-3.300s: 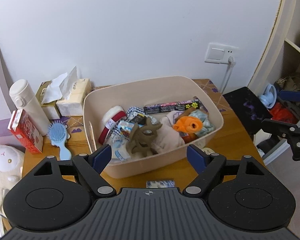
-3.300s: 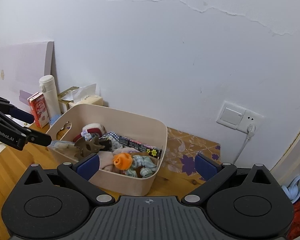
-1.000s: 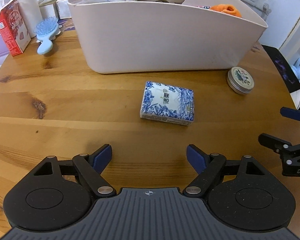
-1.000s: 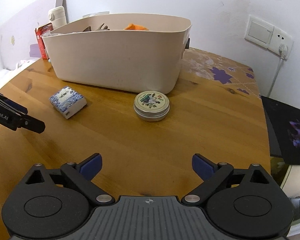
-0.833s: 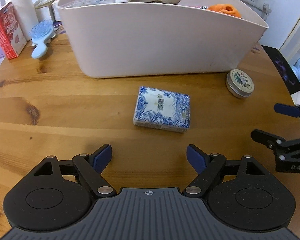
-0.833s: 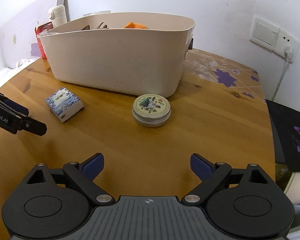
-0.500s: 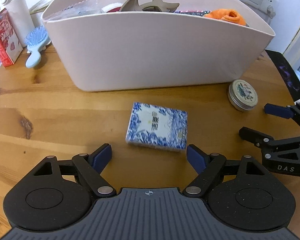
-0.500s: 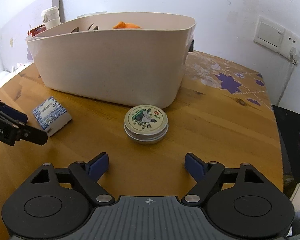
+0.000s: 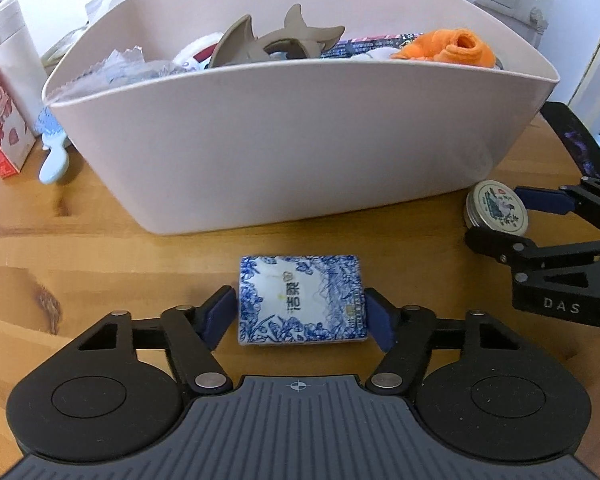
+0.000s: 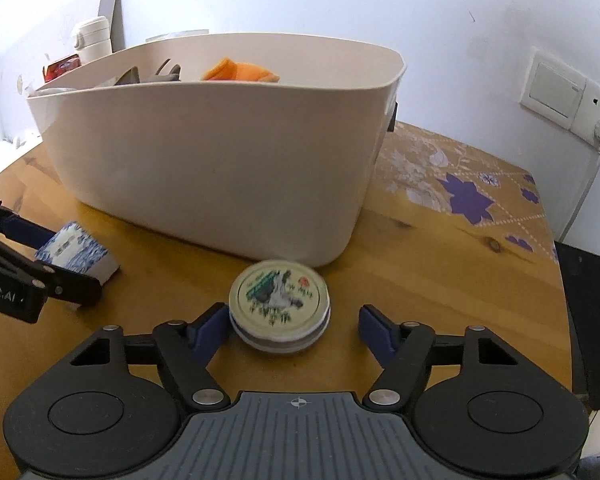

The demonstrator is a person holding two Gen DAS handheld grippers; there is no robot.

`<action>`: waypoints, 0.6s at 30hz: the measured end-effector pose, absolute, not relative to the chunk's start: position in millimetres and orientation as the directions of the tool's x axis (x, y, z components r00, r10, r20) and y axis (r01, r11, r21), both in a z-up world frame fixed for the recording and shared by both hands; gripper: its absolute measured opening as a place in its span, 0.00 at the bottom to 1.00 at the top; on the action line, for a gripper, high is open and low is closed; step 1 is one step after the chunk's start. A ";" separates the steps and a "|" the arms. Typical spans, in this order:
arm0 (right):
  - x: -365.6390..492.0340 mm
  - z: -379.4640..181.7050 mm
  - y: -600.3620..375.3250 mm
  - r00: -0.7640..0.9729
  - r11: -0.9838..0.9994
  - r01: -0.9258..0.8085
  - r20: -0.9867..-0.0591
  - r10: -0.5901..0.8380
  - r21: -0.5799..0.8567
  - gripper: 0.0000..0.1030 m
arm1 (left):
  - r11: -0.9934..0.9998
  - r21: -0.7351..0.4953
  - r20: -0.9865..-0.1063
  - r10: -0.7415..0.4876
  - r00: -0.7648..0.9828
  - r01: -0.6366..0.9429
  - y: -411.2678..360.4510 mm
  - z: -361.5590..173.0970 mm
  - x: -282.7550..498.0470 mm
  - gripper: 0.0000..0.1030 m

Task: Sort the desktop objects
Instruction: 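Grasp the tissue pack with the left tool while the right tool grasps the tin, then lift the tissue pack and tin and carry them over the basket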

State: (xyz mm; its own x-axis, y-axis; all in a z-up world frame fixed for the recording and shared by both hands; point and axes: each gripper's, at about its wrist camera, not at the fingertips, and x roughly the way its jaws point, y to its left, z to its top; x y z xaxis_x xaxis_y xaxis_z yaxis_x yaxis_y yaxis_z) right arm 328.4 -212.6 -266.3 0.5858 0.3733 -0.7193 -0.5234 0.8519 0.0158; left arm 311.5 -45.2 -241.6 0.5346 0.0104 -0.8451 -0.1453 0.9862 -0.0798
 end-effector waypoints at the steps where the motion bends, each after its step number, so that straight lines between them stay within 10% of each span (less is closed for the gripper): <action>1: 328.9 -266.3 -211.3 0.587 0.851 -0.524 -0.718 0.375 0.016 0.67 | 0.986 -0.081 -0.844 0.009 0.536 -0.144 -44.7 -241.2 311.5 0.64; 18: 318.9 -262.9 -201.8 0.580 0.859 -0.512 -0.729 0.364 0.021 0.50 | 0.988 -0.100 -0.847 -0.022 0.531 -0.118 -31.5 -237.9 303.2 0.62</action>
